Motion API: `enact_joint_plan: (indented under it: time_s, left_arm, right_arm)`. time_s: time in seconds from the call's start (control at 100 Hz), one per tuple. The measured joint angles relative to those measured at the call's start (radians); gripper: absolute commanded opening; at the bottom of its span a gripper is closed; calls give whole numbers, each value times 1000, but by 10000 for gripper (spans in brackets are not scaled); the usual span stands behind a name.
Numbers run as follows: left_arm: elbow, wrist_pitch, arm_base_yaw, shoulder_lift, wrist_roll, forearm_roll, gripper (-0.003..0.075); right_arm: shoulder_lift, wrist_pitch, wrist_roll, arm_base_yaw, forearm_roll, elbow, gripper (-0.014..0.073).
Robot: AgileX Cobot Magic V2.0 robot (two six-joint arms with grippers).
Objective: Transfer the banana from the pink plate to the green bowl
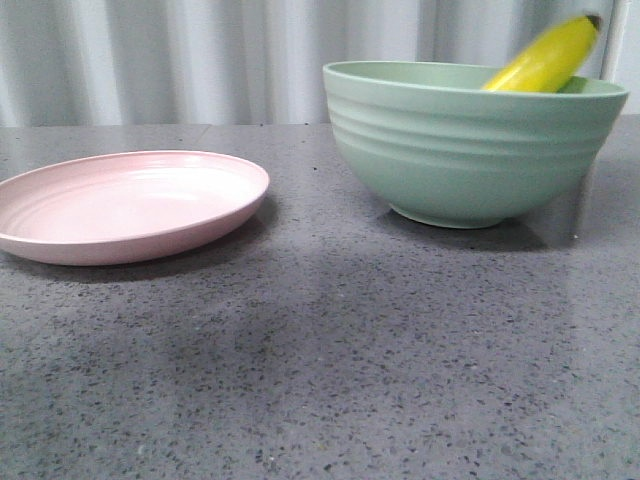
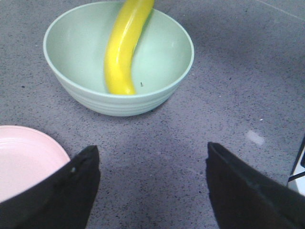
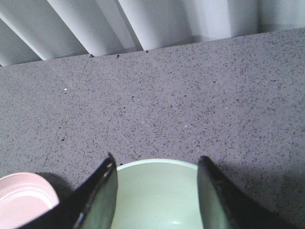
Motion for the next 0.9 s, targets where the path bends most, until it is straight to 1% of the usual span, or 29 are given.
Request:
enact_joint_plan:
  time_s: [0.05, 0.12, 0.16, 0.17, 0.19, 0.24, 0.26, 0.27, 0.28, 0.3, 0.32, 0.49, 0.58, 0.75, 0.9]
  left_arm:
    - [0, -7, 0, 0, 0, -4, 405]
    - [0, -15, 0, 0, 0, -8, 321]
    - [0, -15, 0, 0, 0, -8, 239]
    - [0, -15, 0, -2, 0, -8, 209]
    - [0, -15, 0, -2, 0, -8, 177]
    - [0, -15, 0, -8, 0, -8, 50]
    - [0, -15, 0, -12, 0, -10, 19]
    - [0, -15, 0, -13, 0, -10, -12]
    - [0, -15, 0, -16, 0, -10, -22]
    - [0, -15, 0, -19, 0, -10, -16]
    - [0, -15, 0, -24, 0, -10, -19]
    - [5, -15, 0, -87, 0, -3, -19]
    - [37, -23, 0, -129, -5, 4, -19]
    - [172, -70, 2, -248, -79, 41, -19]
    - [331, -189, 6, -391, -102, 53, -19]
  right_arm:
    - [0, 9, 0, 0, 0, 0, 301]
    - [0, 33, 0, 0, -11, 0, 257]
    - [0, 45, 0, 0, -15, 0, 202]
    - [0, 48, 0, 0, -16, 0, 191]
    - [-2, 54, 0, 0, -19, 0, 156]
    - [-10, 69, 0, 0, -23, 0, 63]
    - [-13, 77, 0, 0, -28, 0, 22]
    - [-16, 80, 0, 0, -28, 0, -5]
    - [-20, 87, 0, 0, -31, 0, -18]
    - [-25, 97, 0, 0, -36, 0, -57]
    - [-31, 108, 0, 0, -41, 0, -79]
    - [-78, 222, -2, 0, -88, 0, -76]
    - [-102, 292, -32, 0, -104, 0, -76]
    - [-169, 380, -67, 0, -112, 0, -76]
    - [-272, 388, -69, 0, -113, 32, -76]
